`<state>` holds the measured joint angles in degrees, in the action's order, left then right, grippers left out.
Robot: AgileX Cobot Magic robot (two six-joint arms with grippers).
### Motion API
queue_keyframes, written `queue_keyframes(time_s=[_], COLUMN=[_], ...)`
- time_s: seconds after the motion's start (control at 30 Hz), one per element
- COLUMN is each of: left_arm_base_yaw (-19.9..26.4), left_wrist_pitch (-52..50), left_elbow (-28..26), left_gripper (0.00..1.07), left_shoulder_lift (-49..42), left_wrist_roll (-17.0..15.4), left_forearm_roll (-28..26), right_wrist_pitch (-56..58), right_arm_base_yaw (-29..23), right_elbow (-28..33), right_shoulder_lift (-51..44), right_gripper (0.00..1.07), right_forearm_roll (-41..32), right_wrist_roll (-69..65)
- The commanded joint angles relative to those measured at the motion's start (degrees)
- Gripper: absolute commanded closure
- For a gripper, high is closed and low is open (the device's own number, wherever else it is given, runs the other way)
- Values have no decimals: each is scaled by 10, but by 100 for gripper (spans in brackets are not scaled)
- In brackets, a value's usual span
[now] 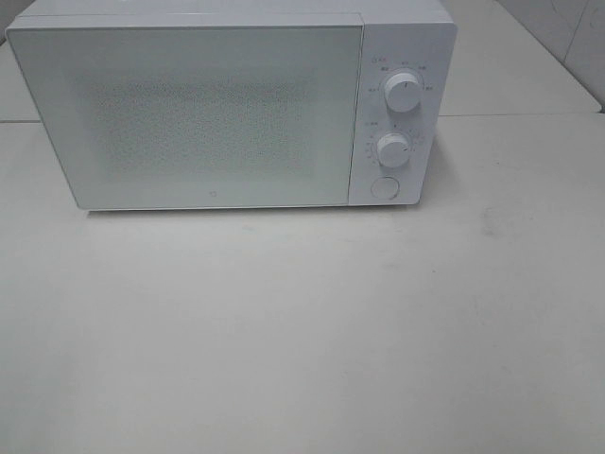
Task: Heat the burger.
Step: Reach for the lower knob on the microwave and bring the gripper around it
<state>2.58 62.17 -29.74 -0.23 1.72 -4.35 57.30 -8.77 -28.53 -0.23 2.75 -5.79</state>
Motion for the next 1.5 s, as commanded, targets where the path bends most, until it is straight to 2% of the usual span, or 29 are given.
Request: queue_keyframes(time_s=[0.03,0.37,0.67,1.27,1.5], left_arm_base_yaw=[-1,-1,-1,-1,-1], left_wrist_pitch=[-7,-7,-7,-7,-7], left_elbow=[1,1,1,1,1], left_gripper=[6,6,6,6,6], left_shoulder_lift=[-13,-13,-13,-13,-13], left_wrist_roll=[0,0,0,0,0], left_forearm_roll=[-3,-3,-3,-3,-3], right_wrist_pitch=[-5,-53,-158,-473,-655], right_arm_base_yaw=[3,3,3,3,3], right_elbow=[-2,-21,-14,45,66], right_shoulder_lift=[-12,33,136,345,448], right_gripper=[32,32,32,32,32], right_forearm_roll=[-1,-1,-1,-1,1], right_wrist_roll=[2,-19,-19,-22,-22])
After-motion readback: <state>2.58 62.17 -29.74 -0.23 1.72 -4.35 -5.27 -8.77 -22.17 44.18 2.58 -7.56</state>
